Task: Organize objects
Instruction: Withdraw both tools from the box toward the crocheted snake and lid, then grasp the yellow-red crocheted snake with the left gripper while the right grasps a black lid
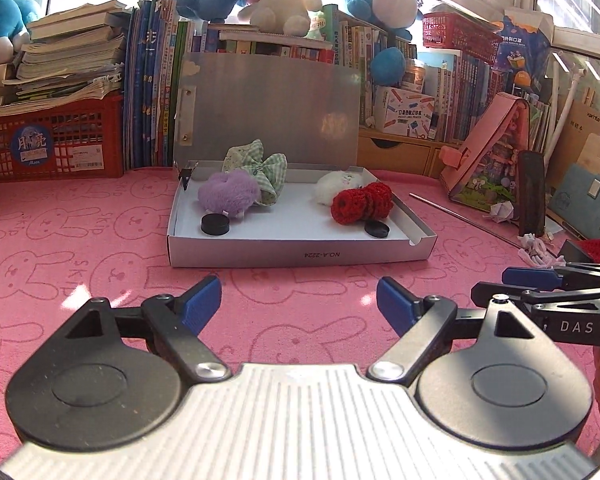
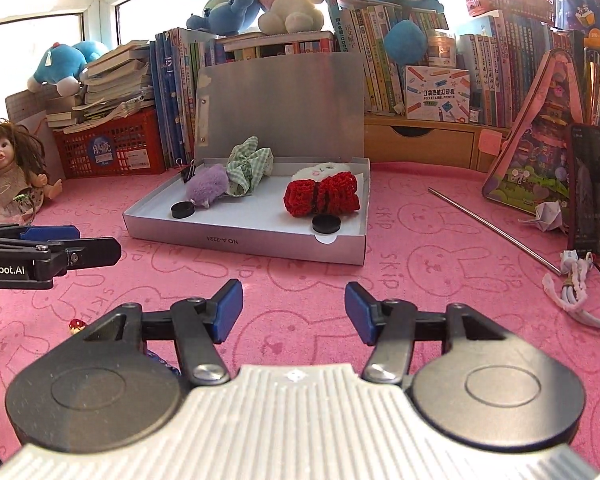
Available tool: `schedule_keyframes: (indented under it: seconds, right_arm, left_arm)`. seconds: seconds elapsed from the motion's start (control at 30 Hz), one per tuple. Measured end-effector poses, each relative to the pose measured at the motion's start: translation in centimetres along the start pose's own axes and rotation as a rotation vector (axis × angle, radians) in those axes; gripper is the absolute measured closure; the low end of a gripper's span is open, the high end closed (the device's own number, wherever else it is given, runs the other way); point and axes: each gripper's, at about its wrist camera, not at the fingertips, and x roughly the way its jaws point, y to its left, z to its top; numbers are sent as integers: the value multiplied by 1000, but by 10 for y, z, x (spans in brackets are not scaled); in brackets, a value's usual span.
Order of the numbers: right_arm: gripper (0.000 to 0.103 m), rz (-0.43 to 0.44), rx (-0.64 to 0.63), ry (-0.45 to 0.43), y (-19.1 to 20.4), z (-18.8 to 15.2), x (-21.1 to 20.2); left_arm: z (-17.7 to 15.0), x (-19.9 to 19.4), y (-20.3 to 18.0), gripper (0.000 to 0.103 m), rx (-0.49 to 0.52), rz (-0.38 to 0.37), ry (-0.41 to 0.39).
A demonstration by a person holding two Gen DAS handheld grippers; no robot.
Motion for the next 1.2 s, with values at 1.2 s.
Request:
schedule_keyframes:
  seconds: [1.2]
  right_arm:
    - [33,-20,-54,20,23,-60,-37]
  left_arm:
    - [-67,-37,9,15,-21,34,66]
